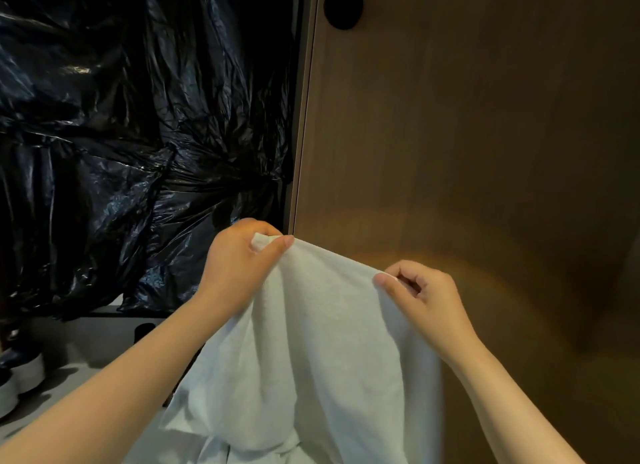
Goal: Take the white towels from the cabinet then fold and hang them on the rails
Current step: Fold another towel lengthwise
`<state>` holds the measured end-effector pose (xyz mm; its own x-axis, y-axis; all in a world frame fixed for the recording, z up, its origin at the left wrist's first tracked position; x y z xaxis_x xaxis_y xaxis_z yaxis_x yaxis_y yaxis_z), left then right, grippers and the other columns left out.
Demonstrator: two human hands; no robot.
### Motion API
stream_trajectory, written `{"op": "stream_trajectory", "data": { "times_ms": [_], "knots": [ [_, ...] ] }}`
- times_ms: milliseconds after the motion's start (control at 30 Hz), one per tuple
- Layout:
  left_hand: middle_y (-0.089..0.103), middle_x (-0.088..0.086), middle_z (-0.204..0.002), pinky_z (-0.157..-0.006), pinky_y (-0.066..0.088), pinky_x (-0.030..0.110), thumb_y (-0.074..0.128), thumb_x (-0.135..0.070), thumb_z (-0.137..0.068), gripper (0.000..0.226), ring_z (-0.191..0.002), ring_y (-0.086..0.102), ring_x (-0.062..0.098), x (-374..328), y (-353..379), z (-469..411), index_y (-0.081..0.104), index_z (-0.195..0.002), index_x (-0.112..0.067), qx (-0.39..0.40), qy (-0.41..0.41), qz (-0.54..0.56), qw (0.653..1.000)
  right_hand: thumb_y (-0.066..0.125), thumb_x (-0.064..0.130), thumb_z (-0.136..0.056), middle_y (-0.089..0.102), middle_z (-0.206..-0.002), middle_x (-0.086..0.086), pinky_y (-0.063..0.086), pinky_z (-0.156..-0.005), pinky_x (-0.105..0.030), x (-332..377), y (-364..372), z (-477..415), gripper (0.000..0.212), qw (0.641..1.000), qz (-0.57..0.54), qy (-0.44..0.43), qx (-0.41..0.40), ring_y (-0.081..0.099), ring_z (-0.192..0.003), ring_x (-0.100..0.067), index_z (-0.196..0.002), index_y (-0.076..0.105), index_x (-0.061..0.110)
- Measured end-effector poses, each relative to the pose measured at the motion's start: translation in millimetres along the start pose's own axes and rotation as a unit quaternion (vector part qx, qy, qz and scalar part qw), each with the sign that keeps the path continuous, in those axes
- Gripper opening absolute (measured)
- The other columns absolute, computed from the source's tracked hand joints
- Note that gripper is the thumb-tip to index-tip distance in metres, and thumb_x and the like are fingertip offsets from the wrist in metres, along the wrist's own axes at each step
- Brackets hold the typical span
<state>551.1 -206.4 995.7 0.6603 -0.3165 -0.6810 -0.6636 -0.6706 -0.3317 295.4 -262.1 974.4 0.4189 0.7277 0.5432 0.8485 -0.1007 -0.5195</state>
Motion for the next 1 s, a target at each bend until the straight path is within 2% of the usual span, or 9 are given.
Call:
{"op": "stream_trajectory", "data": {
  "times_ms": [100,300,467,600,667,733,800,867,1000],
  "knots": [
    [0.062,-0.012,-0.083,-0.064,0.037,0.014,0.068,-0.031,-0.086,0.012,-0.077,0.055,0.001,-6.0,-19.5,-6.3,0.068,-0.078,-0.023,-0.055,0.004,0.004,0.998,0.064,0.035,-0.091,0.065,-0.075,0.017,0.05,-0.062,-0.017,8.7,-11.9,-6.2,0.014,0.999,0.038,-0.022,-0.026,0.063,-0.078,-0.007,-0.077,0.067,0.03],
    [0.062,-0.006,-0.085,-0.061,0.04,0.023,0.063,-0.032,-0.089,0.013,-0.078,0.056,0.009,23.6,-28.1,-6.5,0.066,-0.086,-0.02,-0.067,-0.037,-0.042,0.996,0.064,0.038,-0.089,0.064,-0.071,0.017,0.057,-0.065,-0.038,-14.8,-14.0,0.1,0.014,0.996,0.083,0.021,-0.024,0.061,-0.074,-0.005,-0.076,0.067,0.034],
    [0.062,0.004,-0.114,-0.074,0.037,0.029,0.057,-0.029,-0.093,0.021,-0.092,0.057,0.021,35.9,-16.6,-1.1,0.069,-0.107,-0.019,-0.027,-0.038,-0.144,0.989,0.063,0.035,-0.091,0.063,-0.072,0.014,0.056,-0.065,-0.041,5.5,-5.4,-4.2,0.016,0.997,0.065,-0.01,-0.045,0.062,-0.073,-0.009,-0.077,0.067,0.029],
    [0.058,-0.012,-0.123,-0.089,0.035,0.012,0.065,-0.027,-0.089,0.031,-0.106,0.05,-0.001,-3.6,-1.1,22.4,0.065,-0.12,-0.024,0.004,0.058,-0.064,0.996,0.063,0.031,-0.092,0.065,-0.079,0.018,0.057,-0.068,-0.032,24.2,5.9,-6.2,0.013,0.999,0.028,-0.034,-0.027,0.063,-0.08,-0.008,-0.081,0.069,0.03],
    [0.056,-0.02,-0.124,-0.092,0.029,-0.001,0.067,-0.03,-0.088,0.037,-0.112,0.047,-0.01,-20.8,14.4,30.4,0.063,-0.124,-0.029,0.06,0.076,0.003,0.995,0.063,0.029,-0.093,0.066,-0.081,0.018,0.056,-0.067,-0.024,38.3,13.1,-6.6,0.012,0.998,0.013,-0.057,0.002,0.064,-0.083,-0.008,-0.084,0.07,0.028],
    [0.054,-0.027,-0.126,-0.094,0.028,-0.003,0.065,-0.035,-0.088,0.04,-0.119,0.044,-0.014,-30.6,32.4,34.3,0.059,-0.128,-0.035,0.132,0.069,0.048,0.988,0.063,0.025,-0.094,0.066,-0.08,0.017,0.052,-0.066,-0.018,54.3,18.6,-7.2,0.012,0.996,-0.003,-0.084,0.03,0.065,-0.084,-0.01,-0.085,0.071,0.027],
    [0.059,-0.03,-0.118,-0.091,0.034,-0.002,0.061,-0.035,-0.091,0.033,-0.117,0.047,-0.015,-36.5,46.9,37.2,0.06,-0.124,-0.038,0.195,0.06,0.084,0.975,0.064,0.022,-0.093,0.067,-0.082,0.017,0.051,-0.067,-0.015,68.4,17.5,-7.7,0.011,0.994,-0.024,-0.101,0.038,0.065,-0.084,-0.01,-0.086,0.071,0.027],
    [0.068,-0.022,-0.101,-0.083,0.044,0.007,0.059,-0.032,-0.093,0.018,-0.101,0.058,-0.008,-37.8,51.7,38.5,0.069,-0.107,-0.033,0.213,0.051,0.107,0.97,0.064,0.021,-0.093,0.068,-0.082,0.016,0.051,-0.067,-0.014,76.4,11.7,-8.3,0.011,0.993,-0.028,-0.112,0.031,0.065,-0.084,-0.011,-0.086,0.071,0.027],
    [0.069,-0.007,-0.079,-0.065,0.045,0.011,0.064,-0.029,-0.089,0.015,-0.073,0.061,0.001,-30.1,36.5,29.6,0.072,-0.079,-0.021,0.144,0.026,0.115,0.982,0.067,0.028,-0.089,0.068,-0.078,0.014,0.054,-0.065,-0.022,56.9,16.0,-7.8,0.007,0.997,-0.027,-0.045,0.061,0.064,-0.08,-0.013,-0.083,0.072,0.028]
  ]
}}
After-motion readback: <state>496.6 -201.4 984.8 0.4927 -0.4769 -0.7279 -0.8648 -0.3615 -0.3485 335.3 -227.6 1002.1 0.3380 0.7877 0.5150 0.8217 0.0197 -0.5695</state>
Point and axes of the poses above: each hand's wrist, its own z-axis away from the middle knuckle, its own y-axis out of the palm, x = y × z, the point moved 10 cm from there along -z, towards the middle knuckle
